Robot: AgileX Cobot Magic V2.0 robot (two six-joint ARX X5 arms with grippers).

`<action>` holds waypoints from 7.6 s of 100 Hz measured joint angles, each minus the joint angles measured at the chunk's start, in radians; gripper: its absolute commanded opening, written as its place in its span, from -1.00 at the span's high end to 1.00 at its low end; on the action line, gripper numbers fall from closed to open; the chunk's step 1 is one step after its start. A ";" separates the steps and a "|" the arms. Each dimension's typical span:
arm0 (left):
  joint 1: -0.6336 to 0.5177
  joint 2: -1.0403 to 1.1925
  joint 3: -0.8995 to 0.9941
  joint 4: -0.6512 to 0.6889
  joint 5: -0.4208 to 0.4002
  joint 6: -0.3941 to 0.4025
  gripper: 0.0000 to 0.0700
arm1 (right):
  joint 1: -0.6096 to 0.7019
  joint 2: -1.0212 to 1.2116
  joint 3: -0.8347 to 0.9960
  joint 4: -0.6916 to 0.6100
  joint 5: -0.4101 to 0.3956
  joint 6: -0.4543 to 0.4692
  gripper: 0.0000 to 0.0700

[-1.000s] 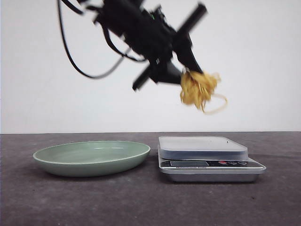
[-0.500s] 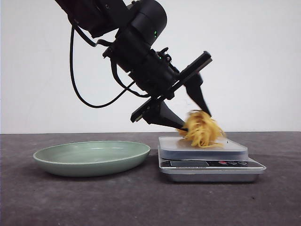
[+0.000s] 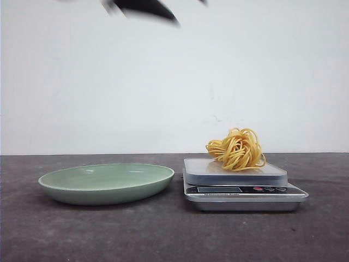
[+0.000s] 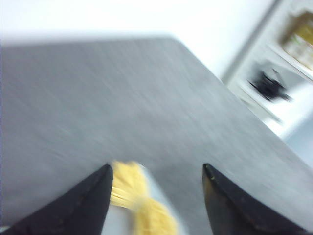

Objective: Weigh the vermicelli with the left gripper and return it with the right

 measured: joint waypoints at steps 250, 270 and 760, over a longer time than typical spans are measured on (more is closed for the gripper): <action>0.045 -1.147 -0.477 -0.745 -0.329 -0.214 0.44 | 0.435 0.952 0.108 0.187 0.325 0.129 1.00; 0.045 -1.147 -0.477 -0.743 -0.329 -0.214 0.44 | 0.487 0.922 0.178 0.229 0.174 0.169 1.00; 0.599 -1.266 -1.133 0.071 -0.087 0.126 0.97 | 0.451 -0.481 -0.404 0.037 0.304 0.139 0.97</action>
